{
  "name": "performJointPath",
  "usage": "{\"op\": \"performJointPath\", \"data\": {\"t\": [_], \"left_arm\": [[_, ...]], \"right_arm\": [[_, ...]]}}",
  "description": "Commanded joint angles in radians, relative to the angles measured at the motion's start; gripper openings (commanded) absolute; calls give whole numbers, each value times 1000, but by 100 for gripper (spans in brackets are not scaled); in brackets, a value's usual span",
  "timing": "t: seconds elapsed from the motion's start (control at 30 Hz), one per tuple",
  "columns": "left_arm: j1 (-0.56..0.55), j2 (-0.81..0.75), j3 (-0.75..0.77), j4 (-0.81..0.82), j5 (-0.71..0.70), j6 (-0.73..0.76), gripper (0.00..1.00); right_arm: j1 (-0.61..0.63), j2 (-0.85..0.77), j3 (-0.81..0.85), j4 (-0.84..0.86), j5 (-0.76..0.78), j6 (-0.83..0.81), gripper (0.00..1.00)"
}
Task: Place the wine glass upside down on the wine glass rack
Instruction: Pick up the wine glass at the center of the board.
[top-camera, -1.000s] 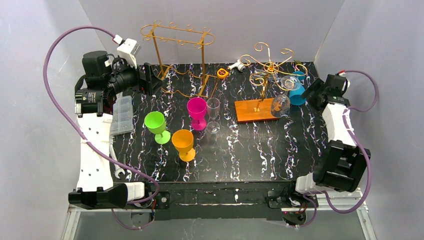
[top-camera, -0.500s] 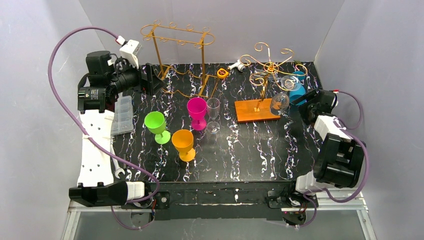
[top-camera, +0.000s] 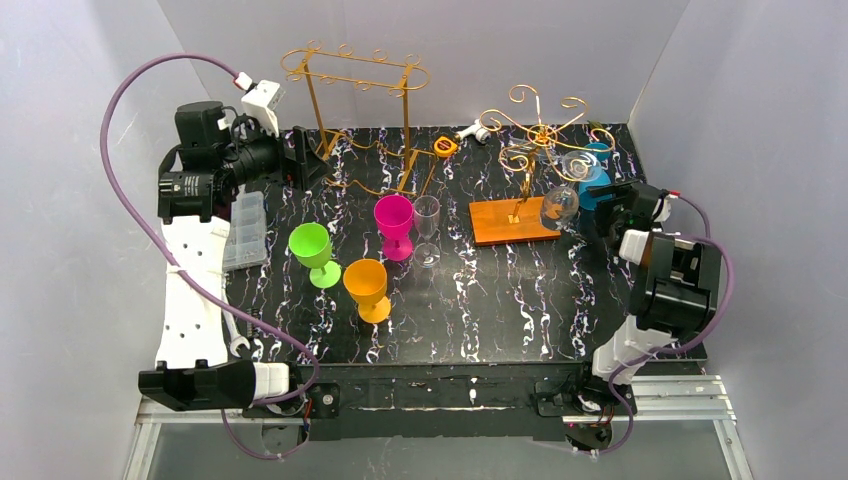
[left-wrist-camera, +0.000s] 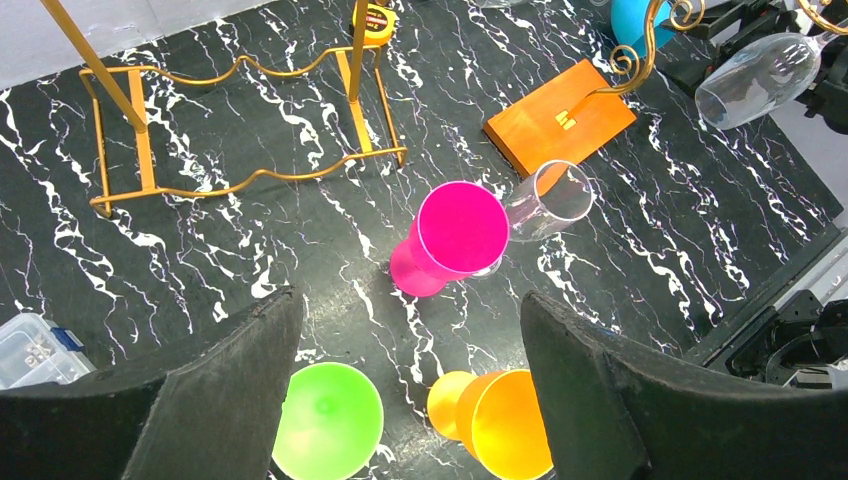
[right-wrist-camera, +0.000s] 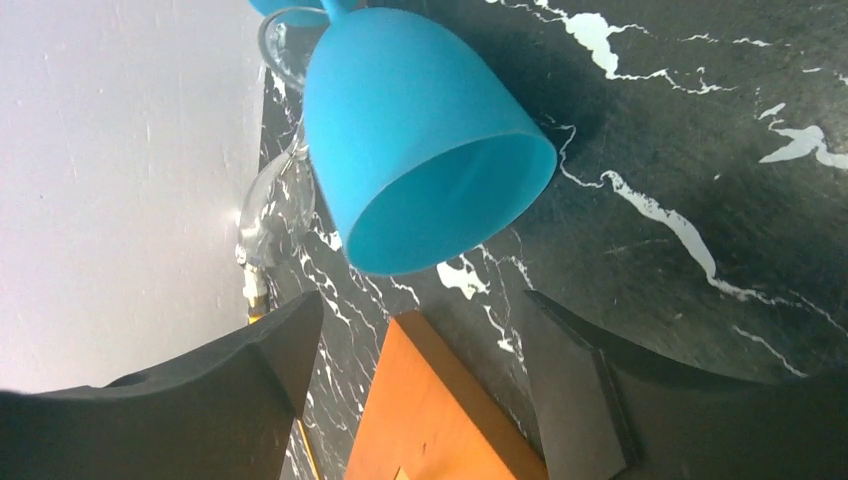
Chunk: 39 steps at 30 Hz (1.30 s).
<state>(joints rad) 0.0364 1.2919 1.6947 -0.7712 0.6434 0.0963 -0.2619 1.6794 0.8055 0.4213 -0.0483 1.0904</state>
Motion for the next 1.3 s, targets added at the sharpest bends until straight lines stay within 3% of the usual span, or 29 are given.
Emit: {"op": "performJointPath", "data": {"t": [0.0,0.43,0.53,0.63,0.73,0.9,1.1,1.27], "left_arm": [[3,5,-5,1,4,5,78],[3,24,-24,1,-11,18,78],[3,26,-27,1,-9,20,78],[3,27,-24,1,-8,19,78],[3,23,-23,1,-1,14,78],[3,5,-23,1,22,-2,78],[3,-22,-24,-5,38,-5,78],[4,-32,-7,-15,63,-22,78]], "right_arm": [[-5,60,3,184,37,83,79],[-2,212,108,319,82,167,66],[-2,224,113,358,83,176,54],[-1,201,91,379,91,174,31],[2,128,44,367,119,156,13],[13,-76,-32,247,184,65,2],[18,-330,-99,82,288,-58,1],[19,-504,-98,-1,267,-117,1]]}}
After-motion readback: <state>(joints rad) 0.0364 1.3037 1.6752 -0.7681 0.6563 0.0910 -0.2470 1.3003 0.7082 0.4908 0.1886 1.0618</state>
